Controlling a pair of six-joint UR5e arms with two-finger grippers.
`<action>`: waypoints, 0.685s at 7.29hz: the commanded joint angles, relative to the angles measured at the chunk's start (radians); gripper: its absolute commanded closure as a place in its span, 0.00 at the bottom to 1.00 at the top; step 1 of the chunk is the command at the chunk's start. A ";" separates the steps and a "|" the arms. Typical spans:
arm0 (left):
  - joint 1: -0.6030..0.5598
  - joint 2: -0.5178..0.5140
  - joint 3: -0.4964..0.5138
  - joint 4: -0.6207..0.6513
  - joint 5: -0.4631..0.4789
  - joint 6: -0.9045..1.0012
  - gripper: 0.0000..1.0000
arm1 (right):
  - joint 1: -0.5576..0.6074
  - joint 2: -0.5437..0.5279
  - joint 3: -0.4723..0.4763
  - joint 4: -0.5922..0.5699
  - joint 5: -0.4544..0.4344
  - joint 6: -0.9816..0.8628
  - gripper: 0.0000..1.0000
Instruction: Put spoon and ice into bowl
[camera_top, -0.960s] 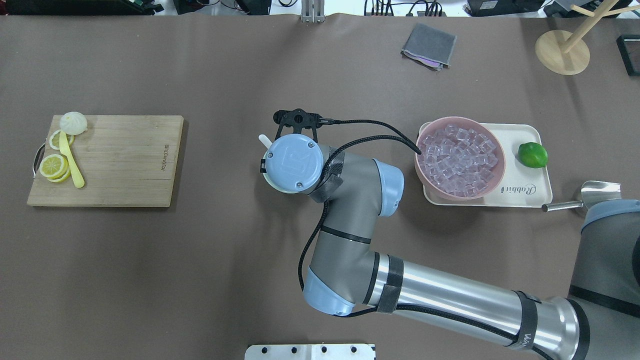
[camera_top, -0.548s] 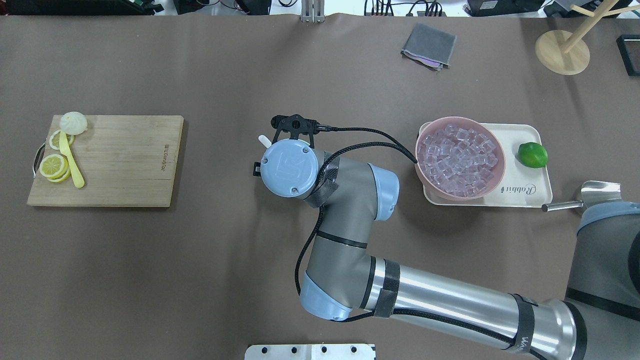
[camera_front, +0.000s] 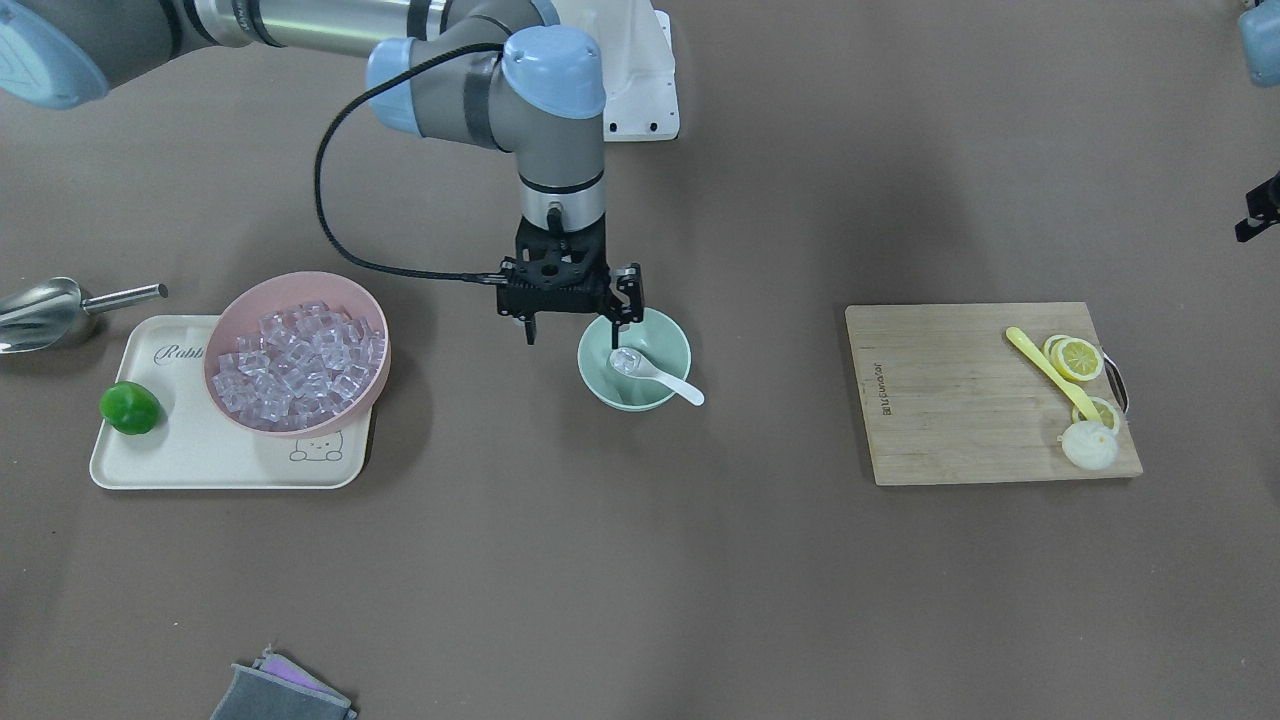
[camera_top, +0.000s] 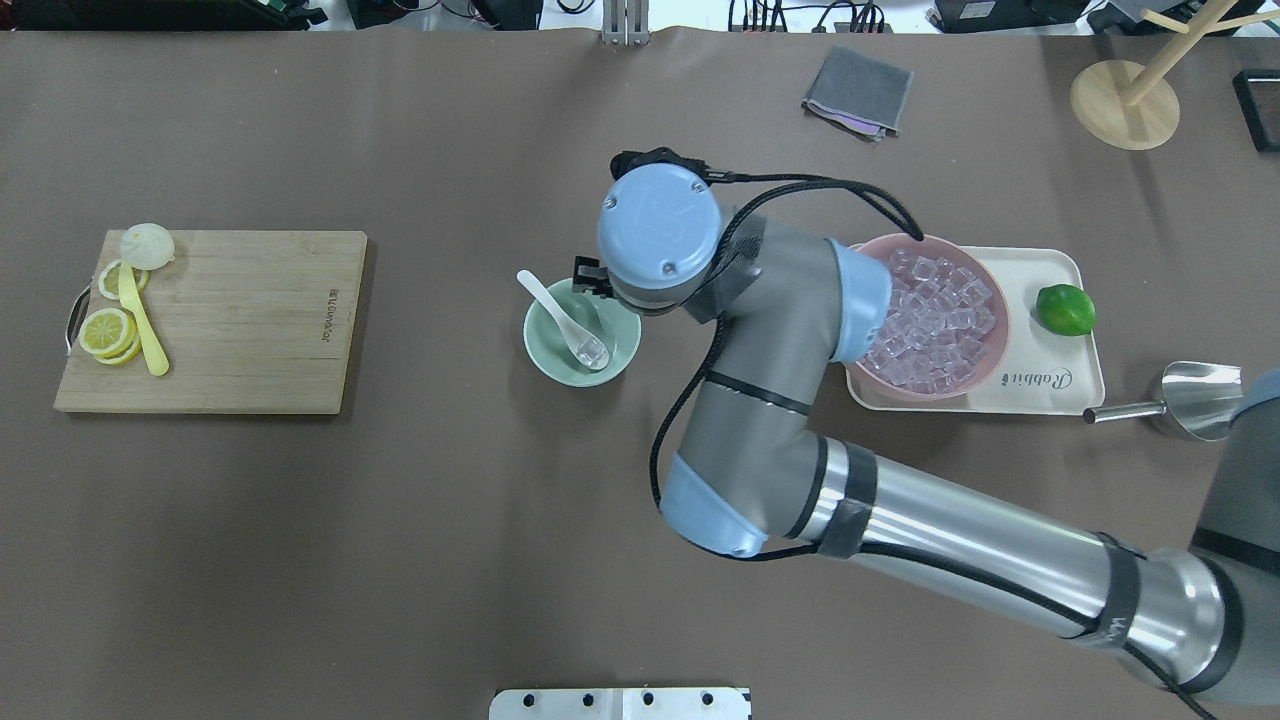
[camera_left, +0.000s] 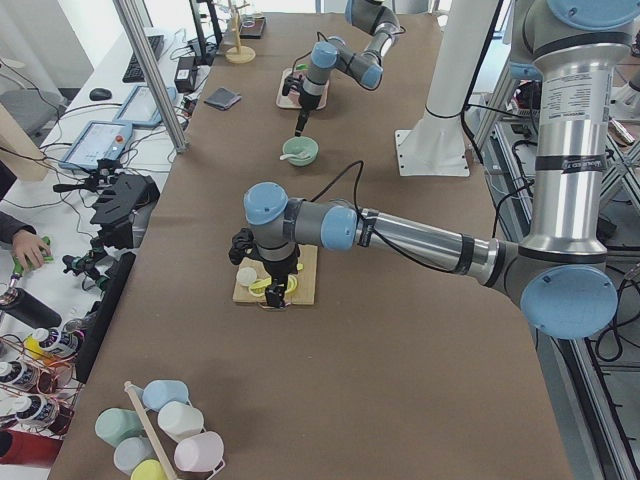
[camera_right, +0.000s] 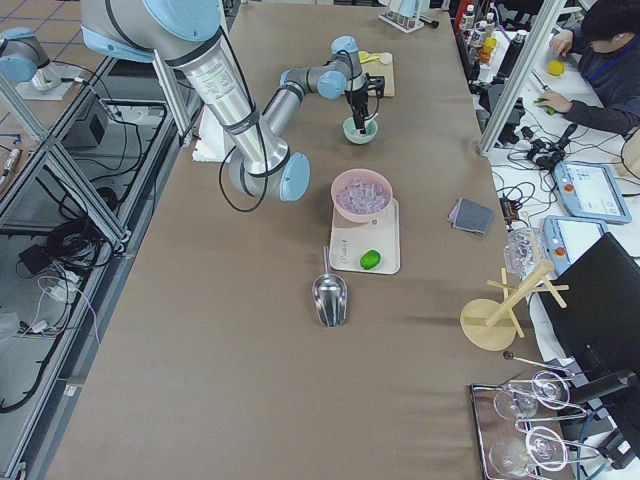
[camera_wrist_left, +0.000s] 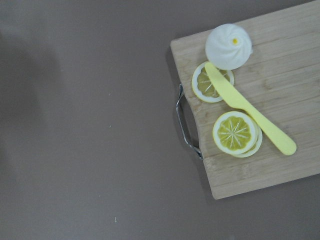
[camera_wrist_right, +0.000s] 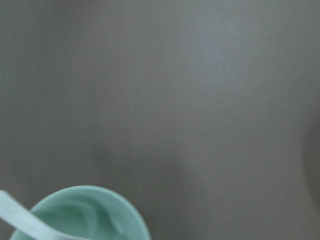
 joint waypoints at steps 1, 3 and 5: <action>-0.108 0.063 -0.007 0.029 0.003 0.132 0.01 | 0.132 -0.189 0.217 -0.054 0.084 -0.236 0.00; -0.167 0.108 -0.020 0.026 0.005 0.217 0.01 | 0.342 -0.304 0.223 -0.044 0.298 -0.526 0.00; -0.167 0.105 -0.018 0.026 0.005 0.217 0.01 | 0.565 -0.469 0.229 -0.040 0.477 -0.834 0.00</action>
